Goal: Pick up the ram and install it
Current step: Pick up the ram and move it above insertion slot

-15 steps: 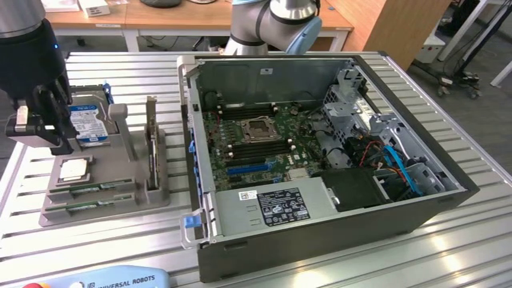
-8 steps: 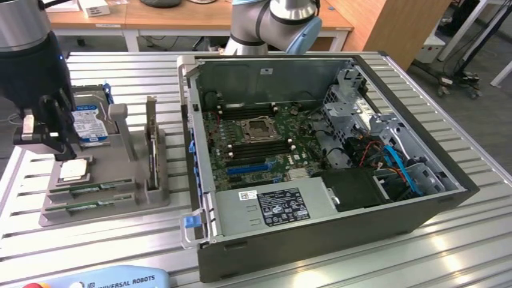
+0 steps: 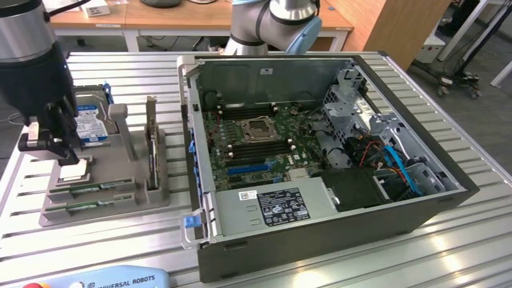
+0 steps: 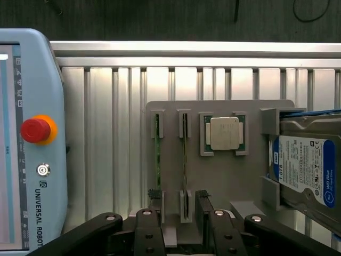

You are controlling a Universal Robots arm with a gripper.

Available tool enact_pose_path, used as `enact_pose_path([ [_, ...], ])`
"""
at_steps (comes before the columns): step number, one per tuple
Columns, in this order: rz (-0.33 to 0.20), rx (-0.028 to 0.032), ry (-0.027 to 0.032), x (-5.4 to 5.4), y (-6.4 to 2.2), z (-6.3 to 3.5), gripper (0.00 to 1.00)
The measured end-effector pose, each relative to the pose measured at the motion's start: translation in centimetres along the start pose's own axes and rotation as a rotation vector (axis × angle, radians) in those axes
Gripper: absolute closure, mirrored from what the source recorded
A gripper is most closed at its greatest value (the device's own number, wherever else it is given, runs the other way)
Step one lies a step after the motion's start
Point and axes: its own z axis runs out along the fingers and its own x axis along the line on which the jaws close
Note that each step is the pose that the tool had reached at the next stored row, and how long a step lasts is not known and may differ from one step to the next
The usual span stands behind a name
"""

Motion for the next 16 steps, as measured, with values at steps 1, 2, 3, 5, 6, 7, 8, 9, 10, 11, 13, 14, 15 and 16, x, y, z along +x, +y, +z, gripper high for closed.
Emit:
enact_pose_path([
  [1,0.0,0.0,0.0,0.0,-0.01,0.12,0.62],
  [2,0.0,0.0,0.0,0.0,-0.01,0.24,0.62],
  [3,0.0,0.0001,0.0,0.0,-0.01,0.35,0.62],
  [5,0.0,0.0001,-0.0001,0.0,-0.03,0.57,0.62],
  [6,0.0,0.0,0.0,0.0,-0.03,0.66,0.62],
  [7,0.0,0.0001,0.0,0.0,-0.03,0.75,0.62],
  [8,0.0,0.0,0.0,0.0,-0.04,0.85,0.62],
  [9,0.0,0.0,-0.0001,0.0,-0.04,0.95,0.62],
  [10,0.0,0.0,0.0,0.0,-0.04,1.03,0.62],
  [11,0.0,0.0,0.0,0.0,-0.05,1.12,0.62],
  [13,0.0,0.0,0.0,0.0,-0.06,1.29,0.62],
  [14,0.0,0.0,0.0,0.0,-0.06,1.38,0.62],
  [15,0.0,0.0,0.0,0.0,-0.06,1.47,0.62],
  [16,0.0,0.0001,-0.0001,0.0,-0.07,1.56,0.62],
])
